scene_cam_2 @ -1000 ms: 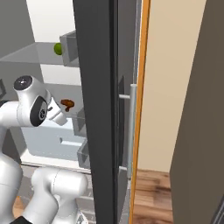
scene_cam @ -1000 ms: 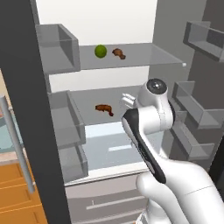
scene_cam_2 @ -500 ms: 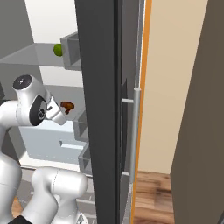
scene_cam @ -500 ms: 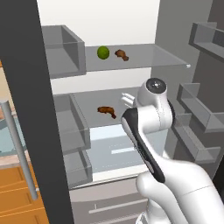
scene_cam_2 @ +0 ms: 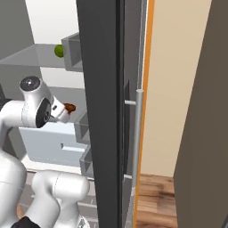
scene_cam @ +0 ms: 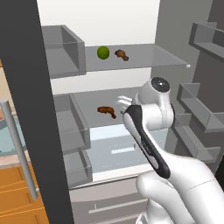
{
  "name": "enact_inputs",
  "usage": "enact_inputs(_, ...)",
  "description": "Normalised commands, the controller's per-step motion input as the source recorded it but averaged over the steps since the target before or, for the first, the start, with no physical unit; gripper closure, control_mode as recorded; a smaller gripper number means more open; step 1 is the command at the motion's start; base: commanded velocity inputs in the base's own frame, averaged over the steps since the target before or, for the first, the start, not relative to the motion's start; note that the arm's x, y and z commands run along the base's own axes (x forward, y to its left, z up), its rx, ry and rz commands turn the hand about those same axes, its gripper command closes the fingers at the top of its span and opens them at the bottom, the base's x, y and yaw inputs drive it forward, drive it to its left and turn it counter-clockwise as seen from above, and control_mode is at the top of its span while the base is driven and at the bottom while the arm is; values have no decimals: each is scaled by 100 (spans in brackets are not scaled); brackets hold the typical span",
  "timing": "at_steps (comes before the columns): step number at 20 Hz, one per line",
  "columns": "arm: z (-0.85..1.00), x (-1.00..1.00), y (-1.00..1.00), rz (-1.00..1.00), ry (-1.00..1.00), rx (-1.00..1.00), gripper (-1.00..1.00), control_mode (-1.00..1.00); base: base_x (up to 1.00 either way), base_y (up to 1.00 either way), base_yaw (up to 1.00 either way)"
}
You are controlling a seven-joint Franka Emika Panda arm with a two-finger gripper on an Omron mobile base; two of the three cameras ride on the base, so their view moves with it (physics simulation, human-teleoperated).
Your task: Place one lime and one chicken drumstick in each tupperware on the nearby counter, to pack two identical lunches.
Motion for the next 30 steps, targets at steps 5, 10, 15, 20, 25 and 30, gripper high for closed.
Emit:
enact_inputs(5, -1, 35, 19, 54, 0, -4, -100, -100, 0, 0, 0)
enact_inputs(10, -5, 41, 17, 31, 3, -1, -100, -100, 0, 0, 0)
enact_inputs(15, -3, 54, 28, 9, 11, -12, -100, -100, 0, 0, 0)
enact_inputs(20, -24, 37, 11, 2, 7, -20, -100, -100, 0, 0, 0)
enact_inputs(25, -21, 1, -3, -5, -4, -26, -100, -100, 0, 0, 0)
enact_inputs(30, -28, 7, 0, 0, -1, -4, -100, -100, 0, 0, 0)
